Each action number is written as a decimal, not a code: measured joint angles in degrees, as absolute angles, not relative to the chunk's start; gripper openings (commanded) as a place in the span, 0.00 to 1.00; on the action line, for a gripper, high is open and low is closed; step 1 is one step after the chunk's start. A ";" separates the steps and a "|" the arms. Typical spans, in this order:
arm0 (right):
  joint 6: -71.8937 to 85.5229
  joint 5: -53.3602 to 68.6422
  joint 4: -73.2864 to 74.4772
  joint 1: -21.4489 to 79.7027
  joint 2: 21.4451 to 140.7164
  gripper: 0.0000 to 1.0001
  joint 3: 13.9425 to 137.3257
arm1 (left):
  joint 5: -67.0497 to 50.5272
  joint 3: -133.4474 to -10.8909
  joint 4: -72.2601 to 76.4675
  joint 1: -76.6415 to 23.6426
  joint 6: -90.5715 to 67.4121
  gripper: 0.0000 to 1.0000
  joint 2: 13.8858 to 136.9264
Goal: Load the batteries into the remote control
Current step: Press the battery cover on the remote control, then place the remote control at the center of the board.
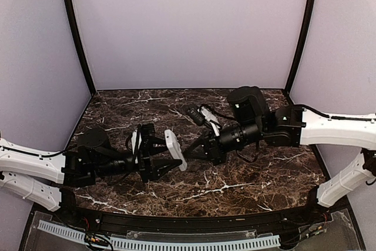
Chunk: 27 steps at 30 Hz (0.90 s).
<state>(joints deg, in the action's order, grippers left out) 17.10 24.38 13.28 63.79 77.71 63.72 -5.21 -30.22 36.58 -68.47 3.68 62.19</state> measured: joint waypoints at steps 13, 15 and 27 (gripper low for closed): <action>18.63 20.86 14.52 62.54 71.83 0.00 60.95 | -0.30 -33.30 28.53 -68.49 1.10 0.00 62.54; 19.33 17.82 15.70 61.71 69.34 0.00 60.71 | 3.07 -35.48 24.23 -68.55 -0.51 0.00 63.55; 24.51 4.32 21.65 60.23 63.68 0.00 55.48 | 15.22 -50.89 -13.56 -68.58 -14.63 0.00 77.95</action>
<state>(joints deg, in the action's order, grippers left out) 24.51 4.32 21.65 60.23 63.68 55.48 15.22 -50.89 -13.56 -68.58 -14.63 77.95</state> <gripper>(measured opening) 0.003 0.511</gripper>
